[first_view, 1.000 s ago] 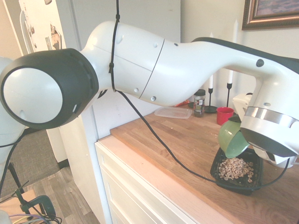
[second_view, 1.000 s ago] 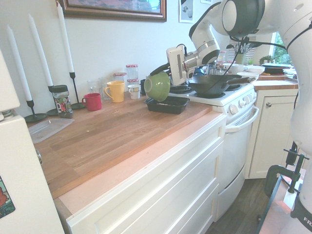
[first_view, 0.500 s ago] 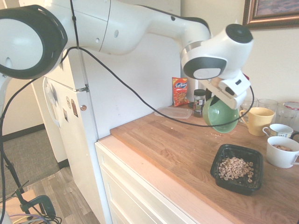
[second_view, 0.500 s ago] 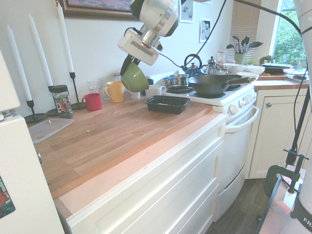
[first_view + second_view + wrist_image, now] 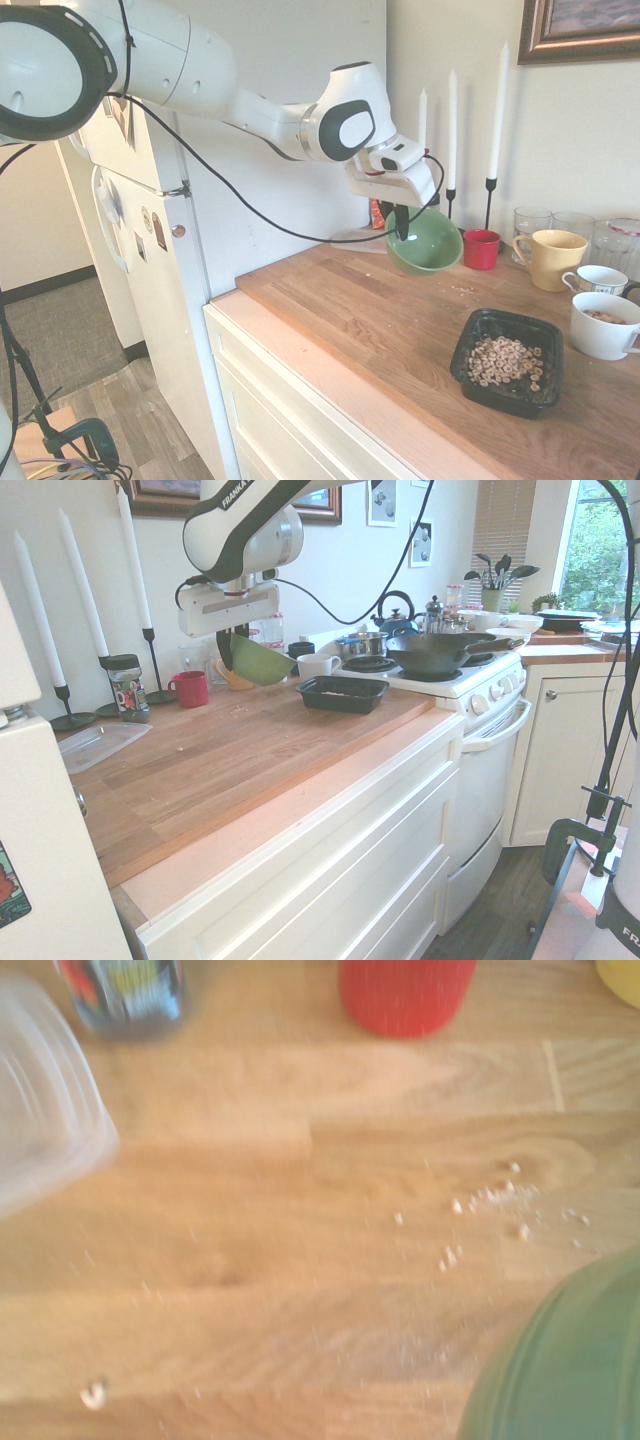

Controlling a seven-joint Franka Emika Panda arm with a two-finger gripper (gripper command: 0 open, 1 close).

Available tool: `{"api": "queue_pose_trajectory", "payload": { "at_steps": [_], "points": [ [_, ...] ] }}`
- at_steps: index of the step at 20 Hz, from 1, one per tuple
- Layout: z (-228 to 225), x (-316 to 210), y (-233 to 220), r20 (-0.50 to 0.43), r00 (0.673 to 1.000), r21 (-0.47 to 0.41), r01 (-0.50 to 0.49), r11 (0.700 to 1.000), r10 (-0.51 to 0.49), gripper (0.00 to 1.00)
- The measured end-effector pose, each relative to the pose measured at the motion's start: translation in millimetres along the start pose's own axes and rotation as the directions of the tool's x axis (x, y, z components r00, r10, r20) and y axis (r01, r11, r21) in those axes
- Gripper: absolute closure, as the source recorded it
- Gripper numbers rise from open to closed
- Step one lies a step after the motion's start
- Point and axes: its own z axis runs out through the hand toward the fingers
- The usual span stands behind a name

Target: Pour the cereal into the box

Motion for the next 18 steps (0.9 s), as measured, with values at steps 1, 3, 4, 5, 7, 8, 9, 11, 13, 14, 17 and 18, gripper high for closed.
{"api": "queue_pose_trajectory", "payload": {
  "at_steps": [1, 3, 4, 5, 7, 8, 9, 11, 13, 14, 17, 18],
  "points": [
    [2, -13, -8, -0.024, 1.000, -0.023, 0.015, 1.000, -0.016, 1.00],
    [8, -38, -23, -0.051, 0.998, -0.066, 0.043, 0.997, -0.046, 1.00],
    [13, -50, -30, -0.065, 0.996, -0.084, 0.058, 0.995, -0.064, 1.00],
    [19, -63, -37, -0.082, 0.993, -0.103, 0.071, 0.992, -0.080, 1.00],
    [34, -87, -49, -0.119, 0.987, -0.137, 0.094, 0.986, -0.111, 1.00],
    [42, -98, -54, -0.134, 0.983, -0.152, 0.103, 0.983, -0.124, 1.00],
    [49, -107, -58, -0.145, 0.980, -0.166, 0.110, 0.980, -0.134, 1.00],
    [61, -122, -64, -0.156, 0.975, -0.190, 0.126, 0.974, -0.156, 1.00],
    [72, -131, -67, -0.165, 0.971, -0.210, 0.137, 0.968, -0.173, 1.00],
    [78, -134, -67, -0.169, 0.969, -0.219, 0.142, 0.965, -0.181, 1.00],
    [98, -141, -68, -0.170, 0.966, -0.242, 0.151, 0.958, -0.195, 1.00],
    [104, -143, -68, -0.170, 0.965, -0.249, 0.155, 0.956, -0.201, 1.00]
  ]
}}
